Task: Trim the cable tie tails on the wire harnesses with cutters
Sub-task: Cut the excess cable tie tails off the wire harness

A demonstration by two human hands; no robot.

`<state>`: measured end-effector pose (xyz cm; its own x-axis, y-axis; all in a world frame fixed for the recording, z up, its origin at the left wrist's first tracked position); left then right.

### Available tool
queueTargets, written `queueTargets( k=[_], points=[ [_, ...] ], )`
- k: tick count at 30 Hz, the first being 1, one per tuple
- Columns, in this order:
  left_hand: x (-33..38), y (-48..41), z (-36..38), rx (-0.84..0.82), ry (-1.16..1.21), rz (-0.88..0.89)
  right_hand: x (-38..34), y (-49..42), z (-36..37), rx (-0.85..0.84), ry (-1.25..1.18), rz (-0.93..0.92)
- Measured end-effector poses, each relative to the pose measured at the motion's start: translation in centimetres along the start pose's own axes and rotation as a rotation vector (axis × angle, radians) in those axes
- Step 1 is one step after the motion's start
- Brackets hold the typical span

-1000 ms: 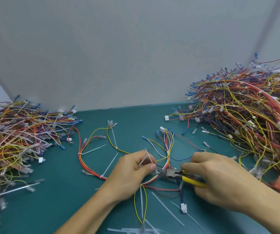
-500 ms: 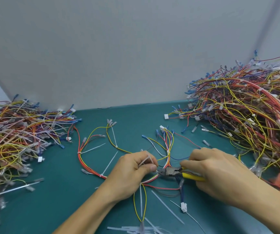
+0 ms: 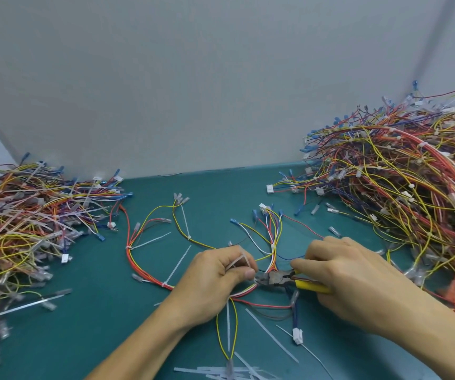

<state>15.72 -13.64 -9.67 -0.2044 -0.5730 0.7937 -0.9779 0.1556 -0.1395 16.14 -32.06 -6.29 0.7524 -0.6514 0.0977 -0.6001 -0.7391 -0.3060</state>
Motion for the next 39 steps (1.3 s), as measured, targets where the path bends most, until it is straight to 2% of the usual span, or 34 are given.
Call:
queueTargets(
  k=[8,22,27,31,39],
  points=[
    [0.0,-0.1,0.0,-0.011,-0.014,-0.008,0.3,0.0,0.3,0.014,-0.011,0.006],
    [0.0,-0.1,0.0,-0.004,-0.023,0.005,0.1,-0.2,0.2,-0.059,-0.062,0.008],
    [0.0,-0.1,0.1,-0.016,-0.011,0.012,-0.2,-0.4,0.5,-0.168,-0.093,0.007],
    [-0.1,-0.2,0.1,-0.014,0.01,0.004,0.2,-0.2,1.3,-0.27,-0.084,0.086],
    [-0.6,0.1,-0.2,0.038,0.072,-0.051,0.0,-0.4,1.6,-0.288,-0.041,0.137]
  ],
)
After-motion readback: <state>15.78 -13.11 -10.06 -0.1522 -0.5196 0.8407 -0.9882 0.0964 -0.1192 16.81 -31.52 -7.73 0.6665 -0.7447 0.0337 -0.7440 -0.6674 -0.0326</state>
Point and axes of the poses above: each hand's wrist, its own y-axis away from the middle knuckle, its own z-axis out of the palm, x = y × z, the point moved 6 cm from there along -y, towards the middle knuckle, and after that the axes turned 5 degrees about -y, right-handed, at the moved point
